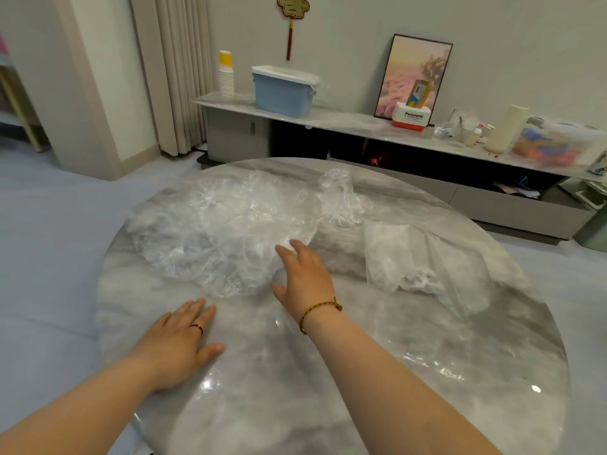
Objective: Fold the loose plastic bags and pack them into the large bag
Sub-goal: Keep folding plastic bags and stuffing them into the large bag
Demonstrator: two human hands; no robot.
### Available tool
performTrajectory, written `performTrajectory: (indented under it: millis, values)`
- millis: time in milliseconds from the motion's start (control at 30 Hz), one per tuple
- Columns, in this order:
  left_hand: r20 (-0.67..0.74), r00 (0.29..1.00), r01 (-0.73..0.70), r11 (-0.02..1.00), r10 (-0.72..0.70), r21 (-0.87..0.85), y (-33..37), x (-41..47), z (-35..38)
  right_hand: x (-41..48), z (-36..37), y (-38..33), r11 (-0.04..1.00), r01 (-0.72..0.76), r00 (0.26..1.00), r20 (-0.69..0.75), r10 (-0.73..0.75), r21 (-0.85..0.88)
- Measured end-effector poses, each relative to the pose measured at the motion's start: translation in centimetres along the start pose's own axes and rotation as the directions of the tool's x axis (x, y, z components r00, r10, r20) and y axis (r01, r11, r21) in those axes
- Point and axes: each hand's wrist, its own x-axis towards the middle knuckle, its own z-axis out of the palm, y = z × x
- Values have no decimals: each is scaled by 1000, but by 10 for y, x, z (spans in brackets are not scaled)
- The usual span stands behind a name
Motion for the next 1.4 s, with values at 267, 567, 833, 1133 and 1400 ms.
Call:
performTrajectory:
  millis: [267, 567, 833, 1133, 1400]
  values:
    - [59, 998, 6, 1000, -8, 26, -4, 6, 4, 42, 21, -12, 993, -48, 997, -72, 41, -109]
    - [68, 998, -6, 1000, 7, -8, -4, 5, 1, 46, 27, -7, 987, -120, 972, -192, 139, 108]
    - [-124, 992, -24, 969, -7, -245, -2, 3, -7, 4, 18, -4, 842, 27, 944, -291, 156, 539]
    - [-251, 967, -206, 460, -39, -864, 41, -17, -35, -74, 44, 8, 829, -66, 978, -127, 163, 556]
    - [-394, 899, -207, 608, -191, -766, 56, -12, -31, -93, 39, 4, 907, 151, 989, -54, -141, 393]
